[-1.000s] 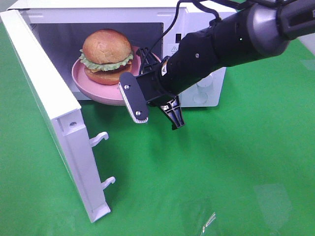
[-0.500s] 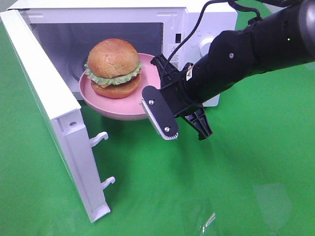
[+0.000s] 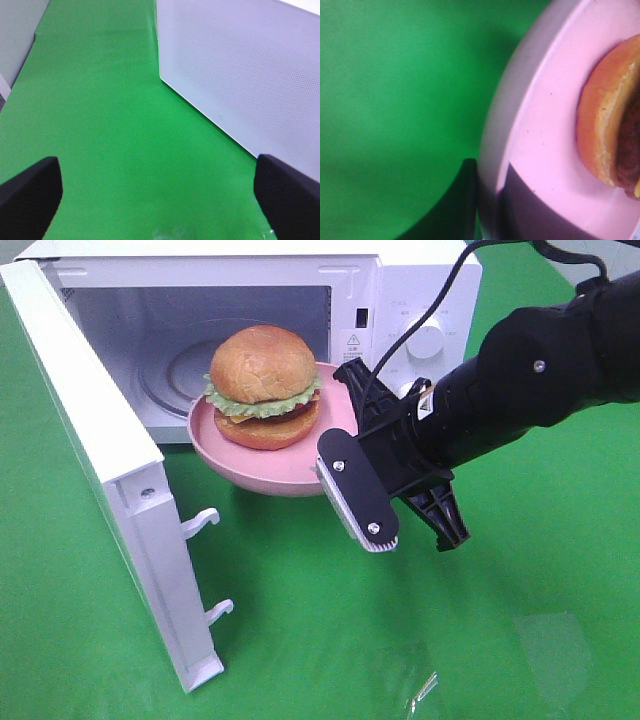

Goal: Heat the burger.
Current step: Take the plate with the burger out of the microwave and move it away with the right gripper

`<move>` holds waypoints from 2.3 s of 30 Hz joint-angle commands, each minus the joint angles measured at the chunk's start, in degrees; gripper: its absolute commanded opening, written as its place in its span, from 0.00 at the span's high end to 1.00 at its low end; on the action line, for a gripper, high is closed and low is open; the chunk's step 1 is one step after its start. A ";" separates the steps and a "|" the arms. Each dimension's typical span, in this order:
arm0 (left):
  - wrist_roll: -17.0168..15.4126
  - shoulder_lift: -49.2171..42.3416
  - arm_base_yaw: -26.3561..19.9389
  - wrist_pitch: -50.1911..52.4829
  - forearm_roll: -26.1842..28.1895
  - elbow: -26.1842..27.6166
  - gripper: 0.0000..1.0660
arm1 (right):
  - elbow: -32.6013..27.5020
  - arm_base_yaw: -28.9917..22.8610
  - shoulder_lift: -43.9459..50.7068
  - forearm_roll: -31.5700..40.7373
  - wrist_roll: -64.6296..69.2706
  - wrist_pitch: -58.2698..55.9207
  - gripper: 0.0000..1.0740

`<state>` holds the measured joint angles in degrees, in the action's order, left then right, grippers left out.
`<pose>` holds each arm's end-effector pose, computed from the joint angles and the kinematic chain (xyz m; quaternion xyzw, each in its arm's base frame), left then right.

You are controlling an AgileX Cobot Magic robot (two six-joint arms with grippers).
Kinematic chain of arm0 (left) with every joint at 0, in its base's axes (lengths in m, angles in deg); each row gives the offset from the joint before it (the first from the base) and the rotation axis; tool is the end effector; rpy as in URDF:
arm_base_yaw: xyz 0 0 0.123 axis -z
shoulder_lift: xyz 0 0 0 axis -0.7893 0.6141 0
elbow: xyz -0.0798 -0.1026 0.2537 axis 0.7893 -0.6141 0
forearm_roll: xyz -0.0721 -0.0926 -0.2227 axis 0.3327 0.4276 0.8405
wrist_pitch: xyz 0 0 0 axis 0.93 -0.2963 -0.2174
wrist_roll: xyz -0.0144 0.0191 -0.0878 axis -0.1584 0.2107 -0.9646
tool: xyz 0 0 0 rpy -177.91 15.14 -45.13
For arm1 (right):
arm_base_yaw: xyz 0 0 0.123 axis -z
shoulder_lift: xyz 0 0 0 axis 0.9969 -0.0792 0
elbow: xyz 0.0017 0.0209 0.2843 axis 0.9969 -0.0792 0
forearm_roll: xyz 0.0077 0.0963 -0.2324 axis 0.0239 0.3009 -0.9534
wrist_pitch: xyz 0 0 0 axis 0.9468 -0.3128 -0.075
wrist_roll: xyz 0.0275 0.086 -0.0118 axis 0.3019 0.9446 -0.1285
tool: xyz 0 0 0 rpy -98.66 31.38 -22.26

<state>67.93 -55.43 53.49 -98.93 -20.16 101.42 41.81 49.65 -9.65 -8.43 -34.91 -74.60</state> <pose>-0.0053 -0.0047 0.2794 0.0457 0.8443 -0.0150 0.5337 0.2694 0.1960 0.1854 -0.8421 0.4121 -0.1563 0.3109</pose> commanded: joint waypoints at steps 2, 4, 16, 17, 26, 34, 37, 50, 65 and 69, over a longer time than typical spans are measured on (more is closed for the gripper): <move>0.11 -0.97 -0.06 0.23 -0.11 -0.17 0.09 | -1.95 -0.34 4.24 -0.92 4.47 4.18 1.00; 0.11 -0.97 -0.06 0.23 -0.11 -0.17 0.09 | -3.27 -0.34 5.90 -1.60 5.73 4.18 1.00; 0.11 -0.97 -0.06 0.23 -0.11 -0.17 0.09 | -12.89 -0.34 17.70 -8.59 14.84 1.43 1.00; 0.11 -0.97 -0.06 0.23 -0.11 -0.17 0.09 | -12.89 -0.34 17.70 -8.59 14.84 1.43 1.00; 0.11 -0.97 -0.06 0.23 -0.11 -0.17 0.09 | -18.62 -0.34 27.73 -13.06 21.66 -4.24 1.00; 0.11 -0.97 -0.06 0.23 -0.11 -0.17 0.09 | -22.17 -0.34 37.18 -18.85 28.36 -12.09 1.00; 0.11 -0.97 -0.06 0.23 -0.11 -0.17 0.09 | -22.17 -0.34 40.34 -20.17 31.97 -16.10 1.00; 0.11 -0.97 -0.06 0.23 -0.11 -0.17 0.09 | -22.00 -0.34 44.58 -34.21 61.54 -32.77 1.00; 0.11 -0.97 -0.06 0.23 -0.11 -0.17 0.09 | -22.00 -0.34 44.58 -41.60 89.50 -42.40 1.00; 0.11 -0.97 -0.06 0.23 -0.11 -0.17 0.09 | -22.00 -0.34 44.58 -42.80 94.42 -44.75 1.00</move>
<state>67.93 -55.43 53.49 -98.93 -20.16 101.42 19.18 49.36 34.18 -47.33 58.08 -119.75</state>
